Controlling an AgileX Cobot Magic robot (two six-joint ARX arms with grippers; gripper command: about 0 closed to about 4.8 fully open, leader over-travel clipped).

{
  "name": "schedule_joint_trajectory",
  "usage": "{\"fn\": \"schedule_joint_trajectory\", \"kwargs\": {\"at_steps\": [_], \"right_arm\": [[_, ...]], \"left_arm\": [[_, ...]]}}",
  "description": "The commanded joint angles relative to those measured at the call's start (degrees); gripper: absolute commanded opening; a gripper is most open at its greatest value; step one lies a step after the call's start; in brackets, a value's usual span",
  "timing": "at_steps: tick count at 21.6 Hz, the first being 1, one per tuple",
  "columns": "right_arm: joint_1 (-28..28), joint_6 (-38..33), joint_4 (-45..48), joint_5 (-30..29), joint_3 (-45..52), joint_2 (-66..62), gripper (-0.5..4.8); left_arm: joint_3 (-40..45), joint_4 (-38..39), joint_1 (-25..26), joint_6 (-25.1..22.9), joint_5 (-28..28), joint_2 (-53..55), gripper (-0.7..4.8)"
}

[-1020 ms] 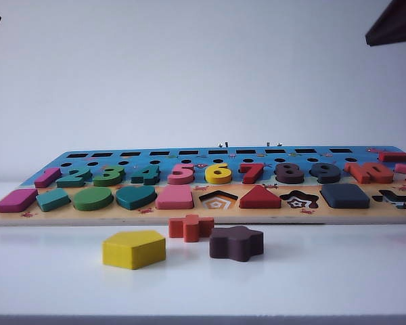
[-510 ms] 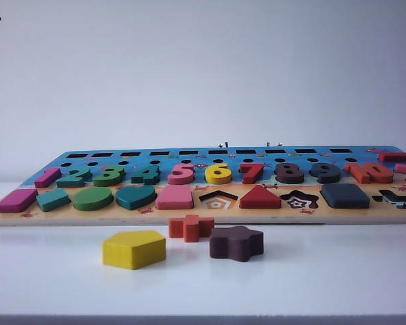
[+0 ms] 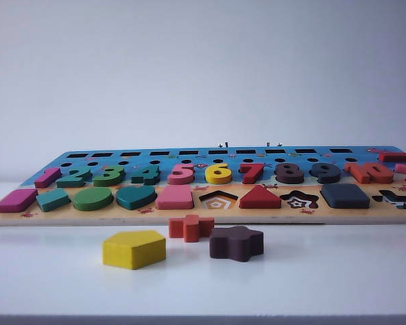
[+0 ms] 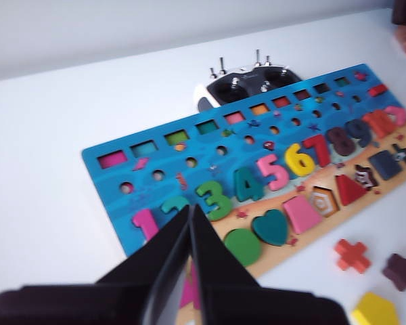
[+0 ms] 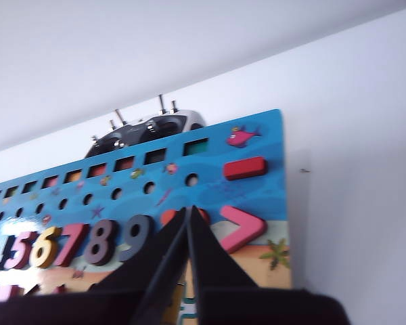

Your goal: Insert the cube into the slot.

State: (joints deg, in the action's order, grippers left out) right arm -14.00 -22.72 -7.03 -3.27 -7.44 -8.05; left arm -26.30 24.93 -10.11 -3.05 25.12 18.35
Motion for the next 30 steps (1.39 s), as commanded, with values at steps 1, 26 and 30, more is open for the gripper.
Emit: {"fn": "schedule_joint_trajectory", "kwargs": {"at_steps": [1, 26, 30], "right_arm": [[1.5, -0.4, 0.6, -0.2, 1.2, 1.6, -0.05], [8.0, -0.2, 1.4, -0.6, 7.0, 7.9, -0.05], [8.0, -0.1, 1.4, -0.6, 7.0, 7.9, -0.04]], "left_arm": [[1.8, -1.5, 0.9, -1.2, -1.8, -2.2, 0.07], [20.5, -18.6, 3.0, -3.6, -22.5, -17.2, 0.07], [23.4, -20.8, 3.0, -3.6, -22.8, -18.3, 0.07]]}}
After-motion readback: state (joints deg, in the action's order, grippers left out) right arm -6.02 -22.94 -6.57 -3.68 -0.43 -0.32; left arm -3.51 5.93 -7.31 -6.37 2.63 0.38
